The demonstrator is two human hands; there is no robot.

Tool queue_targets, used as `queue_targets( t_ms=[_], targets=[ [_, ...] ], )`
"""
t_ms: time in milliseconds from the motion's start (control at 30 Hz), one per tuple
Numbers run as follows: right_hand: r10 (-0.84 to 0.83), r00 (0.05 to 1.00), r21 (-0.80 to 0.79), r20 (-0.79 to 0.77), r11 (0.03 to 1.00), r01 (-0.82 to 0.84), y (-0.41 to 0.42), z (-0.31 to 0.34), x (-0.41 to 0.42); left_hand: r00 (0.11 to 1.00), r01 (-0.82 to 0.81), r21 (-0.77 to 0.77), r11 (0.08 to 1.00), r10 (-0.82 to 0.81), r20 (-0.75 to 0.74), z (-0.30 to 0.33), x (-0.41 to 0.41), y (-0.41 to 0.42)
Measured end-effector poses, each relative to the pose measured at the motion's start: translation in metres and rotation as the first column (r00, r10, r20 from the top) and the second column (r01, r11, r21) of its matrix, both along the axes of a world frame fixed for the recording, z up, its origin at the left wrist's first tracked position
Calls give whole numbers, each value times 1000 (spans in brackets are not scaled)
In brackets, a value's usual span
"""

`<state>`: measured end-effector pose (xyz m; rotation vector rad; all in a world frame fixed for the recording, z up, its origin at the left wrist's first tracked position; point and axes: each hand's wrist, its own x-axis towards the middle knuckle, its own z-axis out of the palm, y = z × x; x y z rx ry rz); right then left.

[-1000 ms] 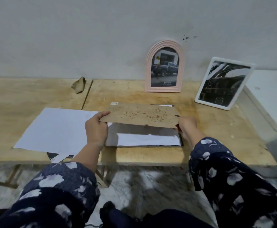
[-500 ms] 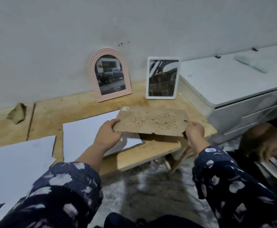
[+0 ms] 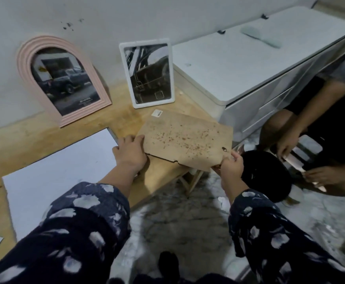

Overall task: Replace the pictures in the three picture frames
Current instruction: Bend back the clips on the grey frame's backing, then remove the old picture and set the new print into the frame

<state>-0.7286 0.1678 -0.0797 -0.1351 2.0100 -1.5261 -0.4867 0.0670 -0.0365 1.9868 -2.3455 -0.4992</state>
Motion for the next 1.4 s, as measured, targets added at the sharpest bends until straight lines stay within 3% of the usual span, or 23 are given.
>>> queue_targets(
  t_ms=[100,300,367,433,500,567,733,867,1000,1100,1233,1400],
  targets=[
    [-5,999,-10,38,1000,6,-8,-18,4,998,5,18,1000,-6,59,-5,-6,-9],
    [75,995,80,68,994,-80,-13,9,24,989,44,64,997,-53,140,-1,-2,-12],
    [158,987,188,-18,970,-152,-12,17,23,987,53,84,995,-65,144,2,-2,-9],
    [290,939,446,-183,876,-184,-14,26,22,991,60,92,994,-71,118,5,2,-6],
    [419,839,629,-348,768,-122,-18,38,25,996,50,53,997,-54,76,6,8,-2],
    [511,733,656,-449,746,-119,-28,47,36,999,-1,-6,1000,1,40,9,20,3],
    [739,496,640,-456,659,-395,-51,55,95,986,-151,-23,988,152,71,13,66,17],
    [853,211,620,-478,498,-607,-57,53,152,942,-315,-11,949,314,122,13,116,33],
    [850,-15,658,-527,396,-641,-59,51,198,858,-497,7,868,490,150,13,162,55],
    [854,-120,725,-506,346,-595,-58,48,222,780,-614,9,789,605,160,9,189,74],
    [878,-171,805,-448,312,-505,-61,45,240,716,-690,28,723,677,170,5,212,95],
    [905,-68,816,-421,345,-464,-63,38,250,731,-676,32,736,664,155,0,216,101]
  ],
)
